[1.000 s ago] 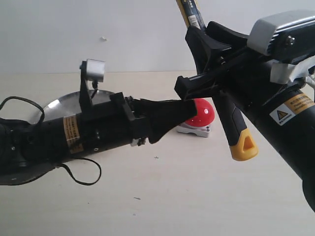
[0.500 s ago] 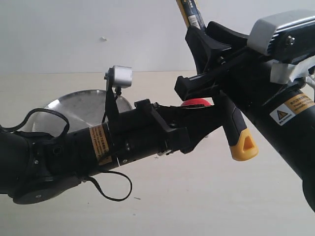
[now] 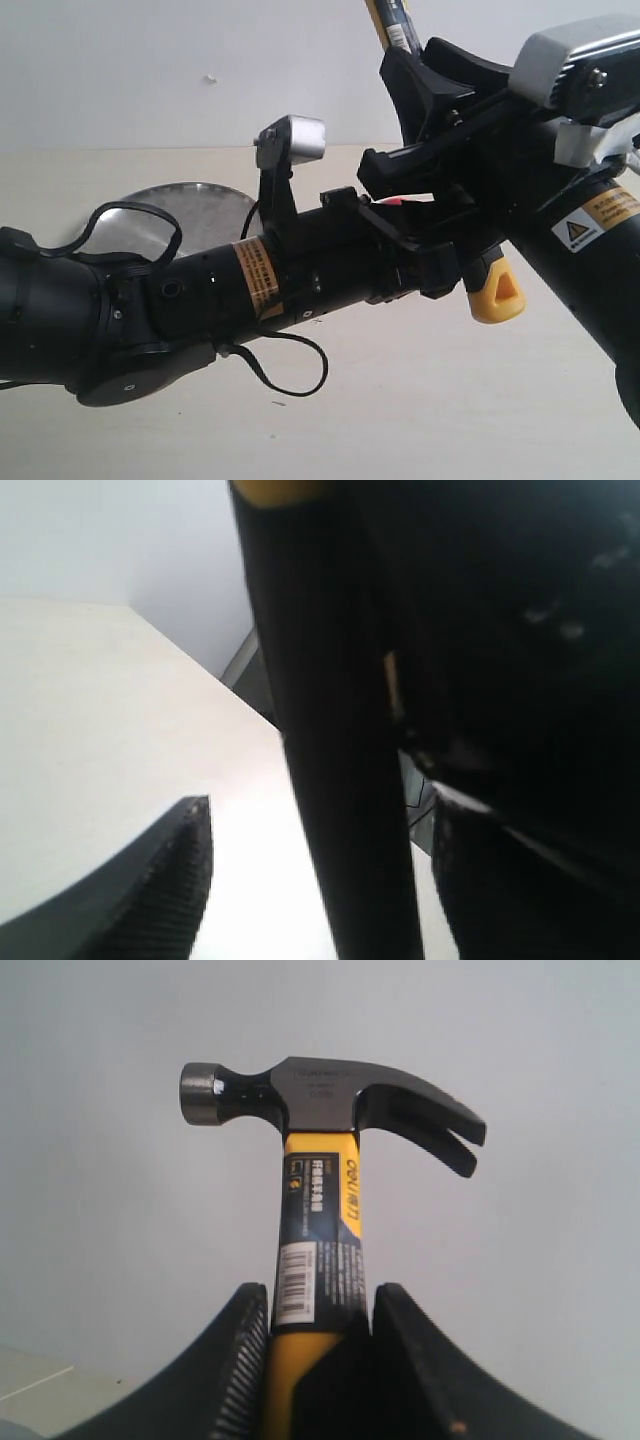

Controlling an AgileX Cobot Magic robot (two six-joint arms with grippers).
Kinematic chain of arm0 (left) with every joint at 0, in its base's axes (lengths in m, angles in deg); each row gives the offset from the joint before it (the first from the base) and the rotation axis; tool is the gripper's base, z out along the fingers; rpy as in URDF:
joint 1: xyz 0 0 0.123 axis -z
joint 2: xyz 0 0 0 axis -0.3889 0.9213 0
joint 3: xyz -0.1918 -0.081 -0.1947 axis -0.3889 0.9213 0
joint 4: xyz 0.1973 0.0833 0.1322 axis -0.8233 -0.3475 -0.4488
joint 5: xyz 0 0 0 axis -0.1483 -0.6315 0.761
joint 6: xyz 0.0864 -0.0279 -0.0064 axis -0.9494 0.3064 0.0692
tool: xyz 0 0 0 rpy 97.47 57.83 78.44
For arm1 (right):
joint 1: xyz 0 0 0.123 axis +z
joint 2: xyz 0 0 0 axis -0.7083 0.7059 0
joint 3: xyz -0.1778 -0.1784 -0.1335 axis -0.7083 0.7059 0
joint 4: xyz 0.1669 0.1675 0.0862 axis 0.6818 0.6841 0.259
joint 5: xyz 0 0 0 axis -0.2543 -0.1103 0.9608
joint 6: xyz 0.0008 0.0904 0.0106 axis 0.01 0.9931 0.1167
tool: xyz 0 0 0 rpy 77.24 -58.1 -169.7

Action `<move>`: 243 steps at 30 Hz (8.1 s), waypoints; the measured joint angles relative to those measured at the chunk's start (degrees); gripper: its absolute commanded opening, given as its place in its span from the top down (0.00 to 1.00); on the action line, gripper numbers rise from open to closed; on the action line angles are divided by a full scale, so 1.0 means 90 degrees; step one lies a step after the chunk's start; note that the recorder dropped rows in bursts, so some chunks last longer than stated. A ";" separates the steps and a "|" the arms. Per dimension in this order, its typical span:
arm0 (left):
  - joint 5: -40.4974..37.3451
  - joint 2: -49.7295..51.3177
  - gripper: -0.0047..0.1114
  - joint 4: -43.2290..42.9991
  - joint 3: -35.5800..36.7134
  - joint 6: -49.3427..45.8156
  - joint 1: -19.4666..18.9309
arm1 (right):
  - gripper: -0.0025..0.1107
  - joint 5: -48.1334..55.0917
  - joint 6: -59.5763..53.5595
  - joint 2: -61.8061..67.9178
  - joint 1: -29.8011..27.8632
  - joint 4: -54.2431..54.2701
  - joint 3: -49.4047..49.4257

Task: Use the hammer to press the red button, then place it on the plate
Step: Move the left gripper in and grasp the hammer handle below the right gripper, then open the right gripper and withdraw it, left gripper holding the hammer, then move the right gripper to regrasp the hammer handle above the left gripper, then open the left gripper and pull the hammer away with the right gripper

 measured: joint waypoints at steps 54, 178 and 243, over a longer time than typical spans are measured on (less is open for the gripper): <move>-0.0780 0.0066 0.96 0.0246 -0.0221 -0.0787 -0.0741 | 0.56 -0.0378 -0.0623 -0.0058 0.0004 -0.0102 -0.0048; 0.1213 0.0066 0.96 -0.5128 -0.0032 0.0656 -0.3106 | 0.51 1.5101 -1.0556 0.2270 -0.3242 0.8554 -0.4182; 0.1157 0.0002 0.47 -0.4361 -0.0410 0.0887 -0.2621 | 0.98 1.5238 -1.0457 0.2311 -0.3193 0.8909 -0.4182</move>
